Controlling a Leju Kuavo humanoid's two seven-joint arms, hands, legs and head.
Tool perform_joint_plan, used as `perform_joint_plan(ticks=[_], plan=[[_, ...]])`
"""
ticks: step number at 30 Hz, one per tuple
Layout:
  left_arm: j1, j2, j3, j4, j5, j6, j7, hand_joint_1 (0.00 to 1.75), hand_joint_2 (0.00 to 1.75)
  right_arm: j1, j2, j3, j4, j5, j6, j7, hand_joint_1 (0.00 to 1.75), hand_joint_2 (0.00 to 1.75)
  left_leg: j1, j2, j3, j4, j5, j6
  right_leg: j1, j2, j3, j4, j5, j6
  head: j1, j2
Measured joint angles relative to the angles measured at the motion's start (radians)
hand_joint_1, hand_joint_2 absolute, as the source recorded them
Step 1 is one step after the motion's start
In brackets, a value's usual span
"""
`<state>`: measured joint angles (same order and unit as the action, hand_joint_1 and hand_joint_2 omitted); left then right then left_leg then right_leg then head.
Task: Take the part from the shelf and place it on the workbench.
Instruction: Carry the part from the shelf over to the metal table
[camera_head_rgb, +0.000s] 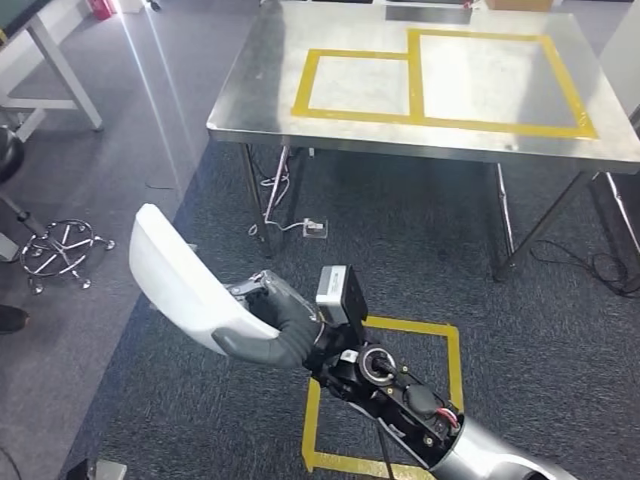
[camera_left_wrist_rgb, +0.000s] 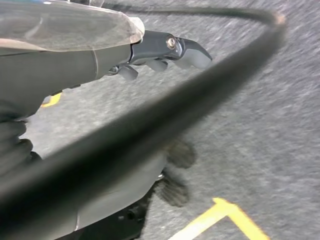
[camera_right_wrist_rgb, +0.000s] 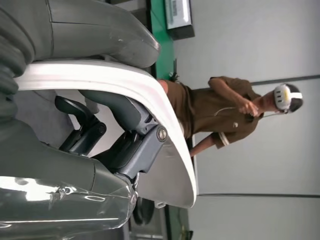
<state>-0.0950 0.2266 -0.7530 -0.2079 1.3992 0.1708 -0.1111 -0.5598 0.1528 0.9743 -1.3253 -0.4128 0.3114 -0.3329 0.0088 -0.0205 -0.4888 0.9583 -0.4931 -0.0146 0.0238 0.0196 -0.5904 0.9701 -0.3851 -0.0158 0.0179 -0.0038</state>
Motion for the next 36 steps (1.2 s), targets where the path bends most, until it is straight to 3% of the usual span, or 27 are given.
perform_joint_plan(ticks=[3,13,36], plan=[[0.003,-0.001,0.0,0.0,0.0,0.0,-0.002,0.0,1.75,0.0,0.0,0.001,0.0,-0.001,0.0,-0.001,1.75,1.75,0.001,0.0,0.001,0.0,0.002,-0.001,0.0,0.007,0.0,-0.002,-0.005,0.008,-0.005,0.0],[0.001,0.004,0.0,0.0,-0.006,-0.001,-0.004,0.0,1.75,0.006,-0.001,-0.003,0.0,-0.009,-0.025,-0.01,1.75,1.75,-0.001,0.001,0.022,-0.034,-0.014,-0.003,-0.001,0.011,0.003,-0.004,-0.022,0.001,-0.024,0.0],[0.001,0.004,0.0,0.0,-0.021,-0.003,-0.004,0.0,1.75,0.025,-0.001,-0.037,0.0,-0.021,-0.039,-0.029,1.75,1.75,-0.007,0.001,0.034,-0.031,-0.012,-0.003,-0.007,0.01,0.017,-0.005,-0.018,0.003,-0.025,0.0]])
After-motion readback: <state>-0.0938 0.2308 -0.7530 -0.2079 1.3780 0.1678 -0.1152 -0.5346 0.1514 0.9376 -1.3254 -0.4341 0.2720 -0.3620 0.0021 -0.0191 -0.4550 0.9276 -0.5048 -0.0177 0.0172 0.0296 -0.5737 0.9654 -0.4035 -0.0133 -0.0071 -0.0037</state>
